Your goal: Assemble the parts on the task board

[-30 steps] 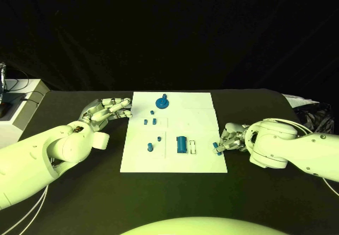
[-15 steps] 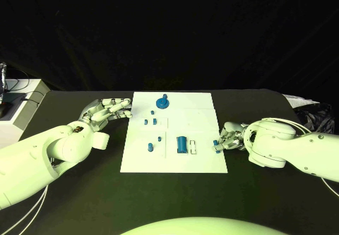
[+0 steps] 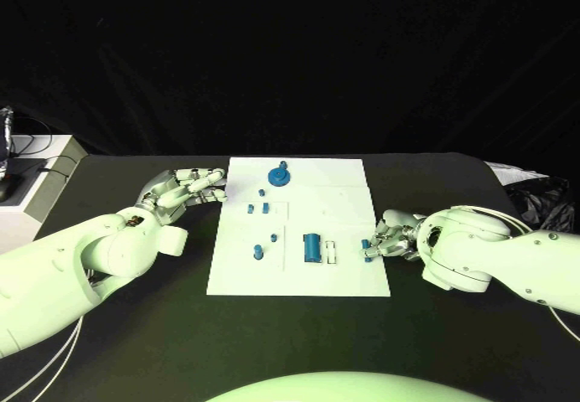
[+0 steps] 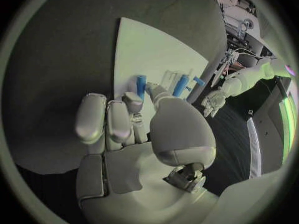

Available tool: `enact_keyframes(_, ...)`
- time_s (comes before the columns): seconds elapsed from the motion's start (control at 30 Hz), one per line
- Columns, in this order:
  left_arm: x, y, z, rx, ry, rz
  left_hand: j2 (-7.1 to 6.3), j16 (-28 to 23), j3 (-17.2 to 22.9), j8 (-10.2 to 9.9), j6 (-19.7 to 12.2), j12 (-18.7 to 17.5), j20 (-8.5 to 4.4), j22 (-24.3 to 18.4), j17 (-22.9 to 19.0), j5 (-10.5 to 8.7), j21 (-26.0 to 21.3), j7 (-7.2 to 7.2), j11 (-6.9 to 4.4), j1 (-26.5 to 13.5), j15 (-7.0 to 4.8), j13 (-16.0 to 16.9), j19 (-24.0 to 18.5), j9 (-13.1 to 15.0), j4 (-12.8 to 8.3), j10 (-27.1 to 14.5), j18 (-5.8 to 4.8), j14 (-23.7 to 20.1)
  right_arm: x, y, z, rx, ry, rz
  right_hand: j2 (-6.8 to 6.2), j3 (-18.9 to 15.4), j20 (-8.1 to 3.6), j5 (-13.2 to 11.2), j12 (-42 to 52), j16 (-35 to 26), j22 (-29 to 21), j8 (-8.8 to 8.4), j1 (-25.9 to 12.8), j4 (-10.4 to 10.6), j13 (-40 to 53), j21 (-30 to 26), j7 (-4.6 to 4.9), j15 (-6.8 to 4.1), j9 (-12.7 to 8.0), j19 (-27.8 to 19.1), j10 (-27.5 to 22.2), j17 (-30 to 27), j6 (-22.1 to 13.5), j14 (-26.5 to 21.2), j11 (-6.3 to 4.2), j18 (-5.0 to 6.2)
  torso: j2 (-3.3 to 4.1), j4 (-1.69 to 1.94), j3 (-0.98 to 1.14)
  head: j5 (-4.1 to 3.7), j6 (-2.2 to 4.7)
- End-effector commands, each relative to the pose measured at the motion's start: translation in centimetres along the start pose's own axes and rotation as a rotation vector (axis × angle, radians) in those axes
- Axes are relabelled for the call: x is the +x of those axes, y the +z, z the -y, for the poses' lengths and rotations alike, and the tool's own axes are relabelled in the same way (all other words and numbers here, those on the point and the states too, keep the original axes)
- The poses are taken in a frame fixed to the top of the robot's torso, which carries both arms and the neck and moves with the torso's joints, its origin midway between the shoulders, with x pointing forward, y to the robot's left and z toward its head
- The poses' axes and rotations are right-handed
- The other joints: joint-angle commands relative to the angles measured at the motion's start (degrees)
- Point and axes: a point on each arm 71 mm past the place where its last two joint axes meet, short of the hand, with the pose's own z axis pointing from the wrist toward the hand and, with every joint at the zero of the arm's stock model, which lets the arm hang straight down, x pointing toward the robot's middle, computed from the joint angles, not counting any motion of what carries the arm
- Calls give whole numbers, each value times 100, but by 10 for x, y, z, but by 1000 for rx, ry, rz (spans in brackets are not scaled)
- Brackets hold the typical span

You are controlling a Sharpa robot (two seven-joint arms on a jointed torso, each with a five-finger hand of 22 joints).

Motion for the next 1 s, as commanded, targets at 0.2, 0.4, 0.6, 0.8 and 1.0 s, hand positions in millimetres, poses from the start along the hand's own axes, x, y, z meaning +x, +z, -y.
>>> enact_keyframes(0.2, 3, 0, 0, 3, -7, -20, 12, -19, -2, -8, -11, -6, 20, -24, -10, -19, -12, 20, -1, -32, 3, -3, -13, -5, 43, -59, -44, -48, -2, -7, -12, -41, 88, 20, -18, 1879, 35, 88, 45, -34, 830, 28, -26, -1857, -8, 39, -5, 27, -42, 308, 66, 1, 55, 5, -10, 96, -2, 0, -6, 17, -3)
enact_keyframes(0.4, 4, 0, 0, -2, -10, -31, 13, -20, -12, -9, -16, -6, 25, -35, -11, -18, -18, 19, 2, -72, 7, -2, -14, -5, 78, -64, -46, -49, 0, -9, -22, -62, 120, 15, -28, 1890, 32, 121, 41, -37, 831, 32, -31, -1864, -13, 44, -10, 25, -31, 308, 68, -1, 68, 5, -13, 95, 2, 1, 2, 28, -23)
enact_keyframes(0.6, 4, 0, 0, -3, -12, -36, 8, -22, -12, -10, -19, -6, 26, -39, -12, -17, -20, 19, 2, -70, 8, -2, -15, -5, 78, -67, -46, -53, 6, -6, -36, -90, 129, -5, -32, 1895, 31, 132, 33, -34, 832, 32, -31, -1867, -17, 48, -11, 24, -25, 308, 65, 4, 70, 6, -14, 94, 4, -2, 0, 20, -22)
enact_keyframes(0.8, 5, 0, 0, -4, -12, -38, 2, -24, -10, -9, -26, -4, 30, -58, -14, -19, -29, 23, 5, -75, 11, -2, -13, -5, 91, -73, -46, -55, 12, -2, -45, -105, 123, -28, -26, 1892, 30, 141, 26, -45, 826, 28, -31, -1868, -22, 25, -8, 25, -17, 303, 61, -8, 67, 3, -12, 97, 1, 10, -1, 21, -30)
enact_keyframes(1.0, 5, 0, 0, -4, -12, -38, 2, -24, -10, -9, -26, -4, 30, -58, -14, -19, -29, 23, 5, -75, 11, -2, -13, -5, 91, -73, -46, -55, 20, 3, -50, -106, 122, -52, -17, 1875, 31, 144, 11, -52, 825, 25, -26, -1871, -30, 19, -7, 26, -9, 301, 52, -13, 61, 3, -11, 97, 4, 2, -3, 44, -46)
